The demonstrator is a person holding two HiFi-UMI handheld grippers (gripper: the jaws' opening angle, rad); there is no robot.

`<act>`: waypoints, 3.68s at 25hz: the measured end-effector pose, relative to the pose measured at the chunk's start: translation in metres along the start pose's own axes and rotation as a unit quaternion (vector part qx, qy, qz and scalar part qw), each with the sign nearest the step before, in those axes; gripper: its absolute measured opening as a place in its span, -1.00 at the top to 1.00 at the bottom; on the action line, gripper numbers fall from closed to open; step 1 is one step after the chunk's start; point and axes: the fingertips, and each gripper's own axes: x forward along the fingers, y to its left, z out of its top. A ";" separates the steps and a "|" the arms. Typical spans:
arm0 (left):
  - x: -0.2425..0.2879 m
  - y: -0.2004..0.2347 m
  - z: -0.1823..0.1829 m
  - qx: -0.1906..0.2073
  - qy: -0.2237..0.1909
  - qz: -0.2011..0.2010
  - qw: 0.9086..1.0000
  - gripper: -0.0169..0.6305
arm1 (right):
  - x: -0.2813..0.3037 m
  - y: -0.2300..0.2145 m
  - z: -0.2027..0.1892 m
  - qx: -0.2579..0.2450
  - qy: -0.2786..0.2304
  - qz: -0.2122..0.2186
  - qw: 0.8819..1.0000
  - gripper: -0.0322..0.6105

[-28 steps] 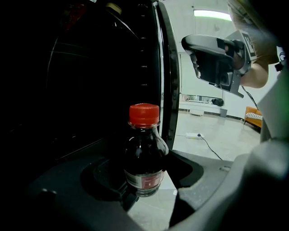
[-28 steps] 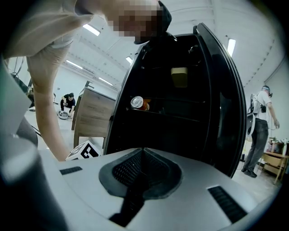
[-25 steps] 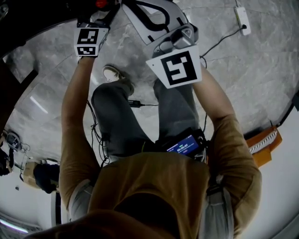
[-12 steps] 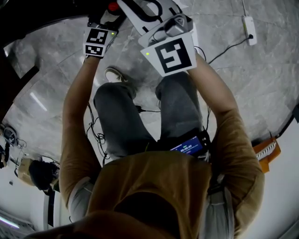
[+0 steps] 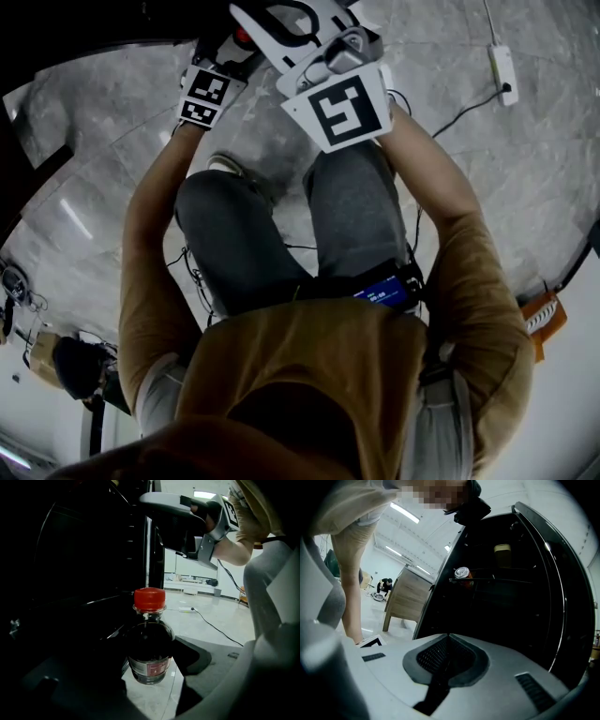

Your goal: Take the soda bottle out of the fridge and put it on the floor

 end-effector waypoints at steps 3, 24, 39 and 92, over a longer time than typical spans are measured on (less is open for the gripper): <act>0.009 -0.013 -0.015 0.010 0.009 -0.016 1.000 0.01 | -0.006 0.003 0.000 -0.012 -0.015 0.000 1.000 0.89; 0.061 0.010 -0.122 -0.009 0.034 -0.017 0.999 0.01 | 0.021 0.011 -0.053 -0.047 -0.032 -0.017 0.998 0.89; 0.071 0.002 -0.147 -0.001 0.038 -0.021 0.999 0.01 | 0.021 0.014 -0.052 -0.058 -0.037 -0.015 0.997 0.89; 0.025 0.001 -0.092 0.055 -0.014 -0.055 0.997 -0.04 | 0.028 0.005 -0.034 -0.063 -0.037 -0.054 0.996 0.89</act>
